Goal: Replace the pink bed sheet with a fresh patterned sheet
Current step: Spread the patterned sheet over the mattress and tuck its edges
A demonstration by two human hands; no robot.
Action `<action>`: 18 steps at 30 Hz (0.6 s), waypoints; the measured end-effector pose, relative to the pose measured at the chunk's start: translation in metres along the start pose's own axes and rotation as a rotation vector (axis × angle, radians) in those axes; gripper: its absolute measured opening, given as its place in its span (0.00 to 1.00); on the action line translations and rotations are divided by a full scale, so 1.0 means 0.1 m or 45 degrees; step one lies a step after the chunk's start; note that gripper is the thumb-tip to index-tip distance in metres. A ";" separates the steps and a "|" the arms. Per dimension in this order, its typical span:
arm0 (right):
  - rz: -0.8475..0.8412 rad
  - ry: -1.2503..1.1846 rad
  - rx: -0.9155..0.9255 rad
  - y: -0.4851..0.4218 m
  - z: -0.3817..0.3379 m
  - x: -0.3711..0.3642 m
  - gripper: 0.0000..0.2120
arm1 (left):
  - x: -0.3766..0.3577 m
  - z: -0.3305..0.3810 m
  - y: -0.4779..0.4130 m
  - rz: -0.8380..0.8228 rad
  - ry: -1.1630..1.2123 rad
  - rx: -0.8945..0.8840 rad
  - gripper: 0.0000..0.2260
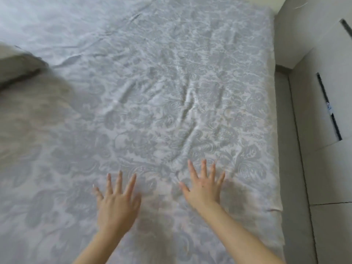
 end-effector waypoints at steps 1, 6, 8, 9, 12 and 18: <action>-0.081 0.023 0.057 0.11 -0.20 -0.19 0.36 | -0.12 -0.27 0.18 -0.038 -0.060 0.132 0.31; -0.252 -0.040 -0.042 1.50 -0.13 -1.11 0.40 | -0.80 -0.71 1.51 -0.205 0.128 0.166 0.26; -0.346 0.054 -0.116 1.91 0.02 -1.03 0.39 | -0.81 -0.75 1.92 -0.230 0.293 0.167 0.23; -0.400 0.170 -0.164 2.03 -0.02 -0.87 0.38 | -0.79 -0.84 2.17 -0.263 0.401 0.212 0.24; -0.203 0.277 0.125 1.95 -0.57 -0.46 0.27 | -0.78 -1.19 2.48 -0.176 0.748 0.469 0.20; 0.386 0.568 1.331 2.11 -2.73 -0.24 0.25 | -0.74 -2.04 2.66 0.088 1.396 1.134 0.14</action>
Point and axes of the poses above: each hand's wrist, its own y-axis away from the middle knuckle, its own x-axis out of the back of the hand, z = x × y, the point moved 8 cm from there along -y, towards the middle knuckle, and after that the axes turned 3 degrees about z, right-handed, at the moved point
